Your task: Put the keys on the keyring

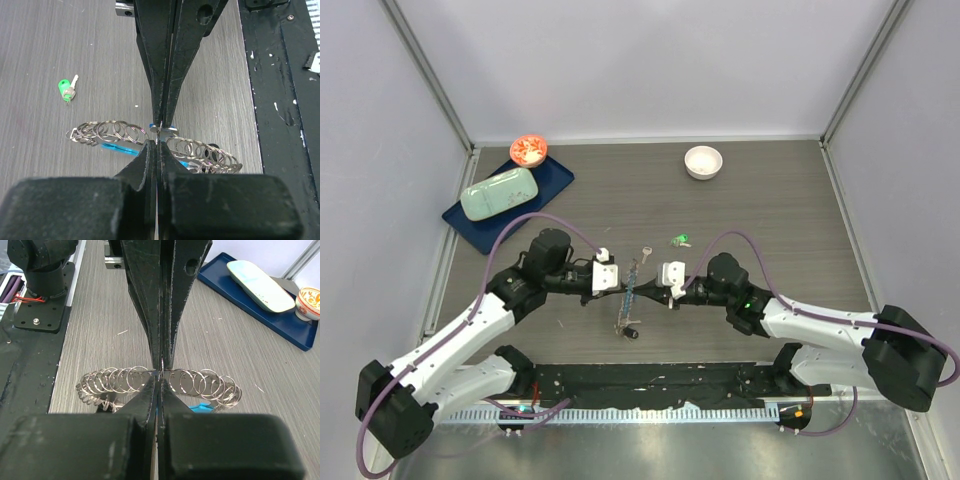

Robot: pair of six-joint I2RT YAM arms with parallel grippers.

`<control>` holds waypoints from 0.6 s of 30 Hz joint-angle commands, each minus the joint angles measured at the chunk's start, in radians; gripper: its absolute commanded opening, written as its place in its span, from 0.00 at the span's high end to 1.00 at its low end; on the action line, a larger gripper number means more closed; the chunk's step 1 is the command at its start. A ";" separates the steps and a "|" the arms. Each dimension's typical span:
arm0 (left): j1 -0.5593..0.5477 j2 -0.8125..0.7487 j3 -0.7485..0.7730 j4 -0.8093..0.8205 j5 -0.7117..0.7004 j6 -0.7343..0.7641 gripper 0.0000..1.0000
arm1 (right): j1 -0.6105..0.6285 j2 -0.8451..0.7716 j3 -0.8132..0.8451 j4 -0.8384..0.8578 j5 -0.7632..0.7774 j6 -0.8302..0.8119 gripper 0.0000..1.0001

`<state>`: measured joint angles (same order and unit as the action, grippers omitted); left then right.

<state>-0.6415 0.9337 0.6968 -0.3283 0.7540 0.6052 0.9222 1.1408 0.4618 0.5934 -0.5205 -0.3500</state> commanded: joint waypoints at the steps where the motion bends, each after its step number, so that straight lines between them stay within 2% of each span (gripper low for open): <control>1: -0.001 0.005 0.030 0.072 0.065 -0.012 1.00 | 0.026 -0.026 0.029 0.060 -0.013 -0.024 0.99; 9: -0.003 0.007 0.027 0.098 0.071 -0.033 1.00 | 0.038 -0.026 0.037 0.036 0.005 -0.046 0.99; 13: -0.003 -0.006 0.004 0.204 0.032 -0.200 1.00 | 0.046 -0.029 0.046 0.002 0.028 -0.075 0.99; 18: -0.003 -0.041 -0.002 0.241 -0.028 -0.306 1.00 | 0.050 -0.042 0.046 -0.017 0.051 -0.086 0.99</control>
<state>-0.6403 0.9390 0.6811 -0.2684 0.7513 0.4290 0.9489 1.1275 0.4660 0.5503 -0.4683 -0.4126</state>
